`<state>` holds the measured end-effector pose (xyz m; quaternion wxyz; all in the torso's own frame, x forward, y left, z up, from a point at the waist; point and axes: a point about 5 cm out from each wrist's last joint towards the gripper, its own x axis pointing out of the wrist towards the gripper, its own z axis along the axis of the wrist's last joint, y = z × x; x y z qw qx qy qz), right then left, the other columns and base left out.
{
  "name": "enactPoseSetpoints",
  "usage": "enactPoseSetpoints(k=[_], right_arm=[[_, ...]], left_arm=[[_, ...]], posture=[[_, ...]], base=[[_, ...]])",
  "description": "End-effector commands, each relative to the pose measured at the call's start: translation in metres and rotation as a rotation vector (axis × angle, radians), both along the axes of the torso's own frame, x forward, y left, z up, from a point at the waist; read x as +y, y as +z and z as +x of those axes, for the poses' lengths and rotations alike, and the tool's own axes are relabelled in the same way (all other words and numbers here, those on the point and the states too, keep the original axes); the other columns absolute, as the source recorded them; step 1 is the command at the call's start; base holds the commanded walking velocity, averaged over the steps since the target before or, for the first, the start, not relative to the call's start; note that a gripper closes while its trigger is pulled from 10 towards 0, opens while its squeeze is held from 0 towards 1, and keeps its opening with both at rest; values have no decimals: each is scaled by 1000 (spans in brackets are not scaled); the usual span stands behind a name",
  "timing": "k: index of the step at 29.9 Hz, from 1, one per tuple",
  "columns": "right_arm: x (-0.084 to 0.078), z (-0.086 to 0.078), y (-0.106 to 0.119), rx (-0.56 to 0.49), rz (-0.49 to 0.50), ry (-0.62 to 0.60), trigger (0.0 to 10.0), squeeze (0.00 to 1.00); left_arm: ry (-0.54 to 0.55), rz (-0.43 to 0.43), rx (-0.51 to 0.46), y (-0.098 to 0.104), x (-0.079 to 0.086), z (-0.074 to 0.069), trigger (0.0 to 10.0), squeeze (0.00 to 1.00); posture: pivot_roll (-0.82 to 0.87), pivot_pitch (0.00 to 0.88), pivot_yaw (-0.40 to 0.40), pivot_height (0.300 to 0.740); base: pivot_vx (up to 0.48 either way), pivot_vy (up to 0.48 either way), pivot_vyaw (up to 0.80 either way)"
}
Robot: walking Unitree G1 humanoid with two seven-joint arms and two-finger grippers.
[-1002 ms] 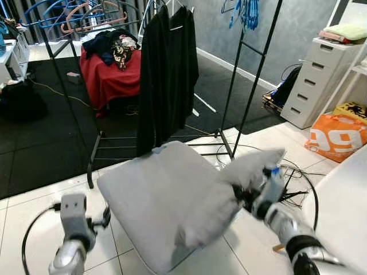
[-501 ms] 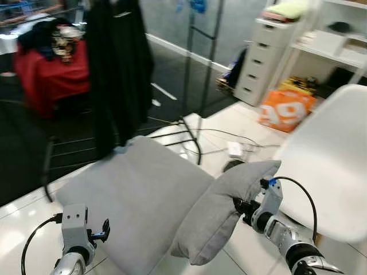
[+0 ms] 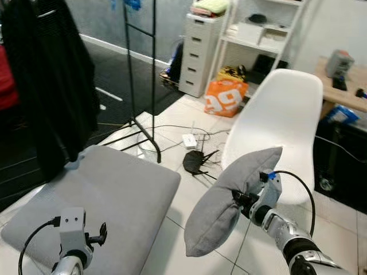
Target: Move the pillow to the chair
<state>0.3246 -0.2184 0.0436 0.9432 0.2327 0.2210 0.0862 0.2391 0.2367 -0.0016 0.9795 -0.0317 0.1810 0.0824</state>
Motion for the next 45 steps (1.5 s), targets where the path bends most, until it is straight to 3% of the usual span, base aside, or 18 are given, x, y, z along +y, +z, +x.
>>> enactPoseSetpoints(k=[1, 10, 18, 45], right_arm=[[-4, 9, 14, -71, -7, -2, 10000, 0], [-3, 11, 17, -84, -3, 0, 10000, 0], [-4, 12, 18, -91, 1, -9, 10000, 0], [-9, 10, 20, -115, 8, -33, 10000, 0]], left_arm=[[-3, 3, 7, -3, 0, -2, 10000, 0], [-8, 1, 5, -5, -1, -3, 10000, 0], [-22, 15, 12, -6, -2, -3, 10000, 0], [-40, 6, 21, -11, -4, -9, 10000, 0]], posture=[[-190, 43, -47, 740], [-190, 30, -44, 740], [-189, 37, -44, 740], [-204, 38, -30, 740]], base=[[0, 0, -712], [0, 0, -689], [0, 0, 0], [0, -416, 0]])
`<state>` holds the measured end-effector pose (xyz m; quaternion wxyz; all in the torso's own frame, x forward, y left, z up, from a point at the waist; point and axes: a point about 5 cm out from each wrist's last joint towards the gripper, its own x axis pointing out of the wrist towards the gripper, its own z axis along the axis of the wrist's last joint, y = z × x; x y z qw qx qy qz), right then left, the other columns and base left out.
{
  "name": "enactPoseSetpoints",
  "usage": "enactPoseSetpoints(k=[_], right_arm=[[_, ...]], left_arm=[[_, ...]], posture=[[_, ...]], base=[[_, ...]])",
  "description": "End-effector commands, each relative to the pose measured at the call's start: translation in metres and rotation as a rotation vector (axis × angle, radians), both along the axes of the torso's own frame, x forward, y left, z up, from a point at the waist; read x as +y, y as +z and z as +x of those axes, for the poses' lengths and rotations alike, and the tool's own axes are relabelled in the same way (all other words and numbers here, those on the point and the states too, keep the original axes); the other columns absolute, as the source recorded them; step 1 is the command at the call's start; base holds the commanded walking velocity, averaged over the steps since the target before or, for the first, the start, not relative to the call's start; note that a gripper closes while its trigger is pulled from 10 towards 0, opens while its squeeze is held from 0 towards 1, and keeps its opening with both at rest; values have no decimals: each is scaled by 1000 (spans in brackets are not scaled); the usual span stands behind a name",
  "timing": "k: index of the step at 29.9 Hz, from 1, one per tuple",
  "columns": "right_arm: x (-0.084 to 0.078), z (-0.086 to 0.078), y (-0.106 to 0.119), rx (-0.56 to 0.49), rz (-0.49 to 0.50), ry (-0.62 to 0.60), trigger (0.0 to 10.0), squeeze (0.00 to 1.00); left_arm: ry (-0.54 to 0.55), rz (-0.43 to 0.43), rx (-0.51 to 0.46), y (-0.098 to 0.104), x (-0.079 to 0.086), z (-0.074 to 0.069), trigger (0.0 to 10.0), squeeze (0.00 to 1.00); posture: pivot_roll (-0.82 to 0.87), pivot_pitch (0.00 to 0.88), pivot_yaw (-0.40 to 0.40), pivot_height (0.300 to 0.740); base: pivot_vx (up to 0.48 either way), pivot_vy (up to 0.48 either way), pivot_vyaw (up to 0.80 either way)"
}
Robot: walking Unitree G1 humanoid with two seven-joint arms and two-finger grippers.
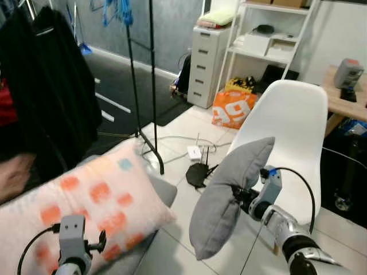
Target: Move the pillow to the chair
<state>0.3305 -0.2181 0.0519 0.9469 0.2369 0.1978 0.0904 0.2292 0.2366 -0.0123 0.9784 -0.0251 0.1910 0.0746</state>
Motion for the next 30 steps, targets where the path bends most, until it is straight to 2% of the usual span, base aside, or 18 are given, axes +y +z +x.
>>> enactPoseSetpoints(k=[1, 30], right_arm=[[-11, 4, 12, -69, -7, -32, 10000, 0], [-17, 7, 17, -89, -19, -78, 10000, 0]], left_arm=[[-22, -5, 2, -1, -5, 1, 10000, 0], [-25, -21, -3, -1, -5, 3, 10000, 0]], posture=[[-205, 37, -30, 740], [-217, 42, -27, 740]], base=[[0, -480, 0], [0, -480, 0]])
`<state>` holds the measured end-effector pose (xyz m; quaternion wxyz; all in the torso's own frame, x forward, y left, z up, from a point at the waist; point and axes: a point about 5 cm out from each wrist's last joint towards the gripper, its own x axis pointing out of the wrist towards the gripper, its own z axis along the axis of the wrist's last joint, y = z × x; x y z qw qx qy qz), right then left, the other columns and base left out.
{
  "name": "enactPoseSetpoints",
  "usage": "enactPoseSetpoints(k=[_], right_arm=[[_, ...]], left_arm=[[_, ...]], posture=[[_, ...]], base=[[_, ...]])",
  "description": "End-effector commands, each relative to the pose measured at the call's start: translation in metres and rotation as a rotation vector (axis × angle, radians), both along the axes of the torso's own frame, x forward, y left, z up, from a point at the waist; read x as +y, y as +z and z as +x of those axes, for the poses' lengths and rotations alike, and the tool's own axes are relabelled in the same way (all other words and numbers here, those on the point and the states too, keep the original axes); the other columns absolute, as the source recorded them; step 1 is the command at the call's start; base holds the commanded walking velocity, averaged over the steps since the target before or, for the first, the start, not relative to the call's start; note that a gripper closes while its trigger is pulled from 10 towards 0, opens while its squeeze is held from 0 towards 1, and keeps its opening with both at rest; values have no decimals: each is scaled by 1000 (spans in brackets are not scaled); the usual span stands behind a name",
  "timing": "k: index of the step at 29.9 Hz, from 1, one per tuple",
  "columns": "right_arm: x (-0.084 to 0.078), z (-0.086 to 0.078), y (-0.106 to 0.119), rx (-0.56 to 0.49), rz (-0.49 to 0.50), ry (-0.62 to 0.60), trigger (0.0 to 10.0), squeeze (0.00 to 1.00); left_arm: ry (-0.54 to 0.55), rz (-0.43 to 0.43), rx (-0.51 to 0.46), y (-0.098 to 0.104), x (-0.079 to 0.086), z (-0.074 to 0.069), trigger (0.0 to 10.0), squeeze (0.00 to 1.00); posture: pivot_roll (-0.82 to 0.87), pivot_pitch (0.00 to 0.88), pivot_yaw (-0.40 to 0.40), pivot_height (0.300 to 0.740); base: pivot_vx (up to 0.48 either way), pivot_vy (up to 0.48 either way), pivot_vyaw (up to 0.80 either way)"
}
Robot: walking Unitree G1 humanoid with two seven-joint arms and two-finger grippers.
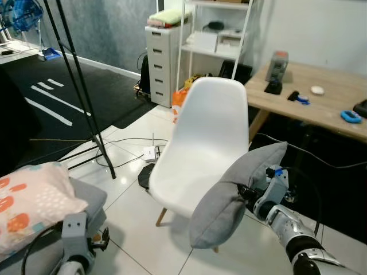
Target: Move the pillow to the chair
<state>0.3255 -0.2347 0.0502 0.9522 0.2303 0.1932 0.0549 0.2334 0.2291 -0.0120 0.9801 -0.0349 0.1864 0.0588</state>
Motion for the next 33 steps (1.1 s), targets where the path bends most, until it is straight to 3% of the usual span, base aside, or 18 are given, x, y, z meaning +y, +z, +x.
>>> enactPoseSetpoints(k=[1, 13, 33], right_arm=[[0, 12, 19, -96, 6, -8, 10000, 0], [10, 17, 23, -115, 19, 23, 10000, 0], [16, 26, 36, -166, 47, 27, 10000, 0]], left_arm=[[3, 3, 8, -1, 2, -1, 10000, 0], [6, -10, -15, 1, 0, 0, 10000, 0], [-11, -7, -25, 3, -1, 3, 10000, 0]], posture=[[-220, 43, -27, 740], [-217, 42, -33, 740], [-221, 23, -21, 740]], base=[[0, -319, 0], [0, -48, 0], [345, 0, 0]])
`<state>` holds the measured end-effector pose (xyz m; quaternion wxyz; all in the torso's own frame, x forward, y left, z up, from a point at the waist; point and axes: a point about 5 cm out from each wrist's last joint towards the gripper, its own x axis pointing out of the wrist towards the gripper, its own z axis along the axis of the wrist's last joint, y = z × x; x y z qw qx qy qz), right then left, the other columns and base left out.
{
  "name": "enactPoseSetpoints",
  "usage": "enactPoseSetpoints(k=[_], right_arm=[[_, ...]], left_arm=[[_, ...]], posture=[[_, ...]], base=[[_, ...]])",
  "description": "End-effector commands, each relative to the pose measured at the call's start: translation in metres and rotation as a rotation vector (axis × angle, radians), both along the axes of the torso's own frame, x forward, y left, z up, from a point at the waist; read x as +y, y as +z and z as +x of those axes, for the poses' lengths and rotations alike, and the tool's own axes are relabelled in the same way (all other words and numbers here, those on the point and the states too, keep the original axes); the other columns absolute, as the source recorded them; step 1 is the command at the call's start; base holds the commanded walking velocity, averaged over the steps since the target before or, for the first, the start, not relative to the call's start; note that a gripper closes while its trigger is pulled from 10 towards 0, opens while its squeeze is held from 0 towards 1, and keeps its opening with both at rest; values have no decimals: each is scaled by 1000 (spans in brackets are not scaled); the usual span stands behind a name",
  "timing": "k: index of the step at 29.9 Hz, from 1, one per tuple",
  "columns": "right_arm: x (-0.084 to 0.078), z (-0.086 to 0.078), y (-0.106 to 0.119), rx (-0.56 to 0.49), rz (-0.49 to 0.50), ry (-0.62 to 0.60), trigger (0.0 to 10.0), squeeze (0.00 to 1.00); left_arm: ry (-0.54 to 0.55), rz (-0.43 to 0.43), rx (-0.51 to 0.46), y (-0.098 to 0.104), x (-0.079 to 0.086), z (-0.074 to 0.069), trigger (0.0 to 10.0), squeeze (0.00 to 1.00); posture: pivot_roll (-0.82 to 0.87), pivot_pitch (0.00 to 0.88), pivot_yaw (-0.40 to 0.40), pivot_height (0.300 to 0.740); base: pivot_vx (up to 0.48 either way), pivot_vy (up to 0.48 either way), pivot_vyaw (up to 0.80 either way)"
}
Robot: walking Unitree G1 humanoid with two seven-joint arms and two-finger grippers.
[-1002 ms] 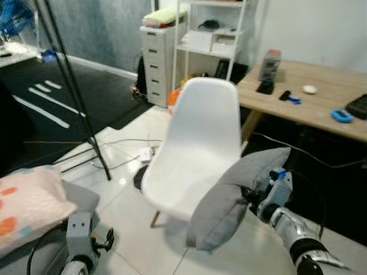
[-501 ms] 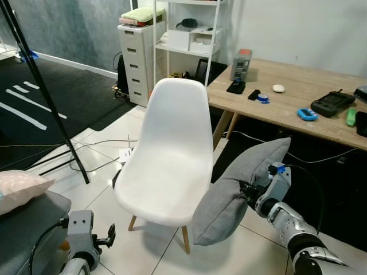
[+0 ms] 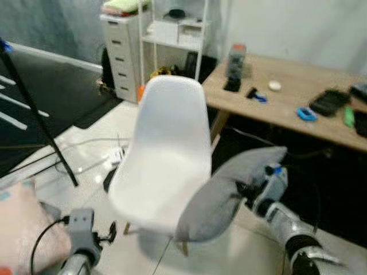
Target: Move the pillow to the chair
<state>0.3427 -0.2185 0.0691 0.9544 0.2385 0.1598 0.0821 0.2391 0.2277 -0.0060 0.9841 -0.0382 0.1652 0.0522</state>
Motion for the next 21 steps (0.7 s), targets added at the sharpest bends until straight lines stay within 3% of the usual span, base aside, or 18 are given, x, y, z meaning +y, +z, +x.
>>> enactPoseSetpoints(k=[1, 12, 17, 18, 20, 21], right_arm=[[1, 11, 21, -103, 25, -5, 10000, 0], [0, 24, 47, -201, 27, -19, 10000, 0], [0, 31, 61, -233, 103, -41, 10000, 0], [10, 35, 63, -225, 145, -1, 10000, 0], [14, 35, 62, -218, 146, 15, 10000, 0], [24, 35, 56, -175, 141, 50, 10000, 0]], left_arm=[[-3, -1, 18, -3, 0, -3, 10000, 0], [-4, 2, 11, -1, 1, -1, 10000, 0], [2, -5, 6, -1, 0, 0, 10000, 0], [13, -9, 4, -1, -1, 1, 10000, 0], [15, -9, 4, -1, -1, 2, 10000, 0], [14, -17, 0, -1, -2, 2, 10000, 0]], posture=[[-220, 23, -22, 740], [-214, 23, -23, 740], [-227, 25, -28, 740], [-232, 29, -22, 740], [-232, 29, -22, 740], [-231, 29, -18, 740]], base=[[352, 0, 0], [353, 0, 0], [351, 0, 0], [0, 0, 0], [0, 0, 0], [0, 0, 0]])
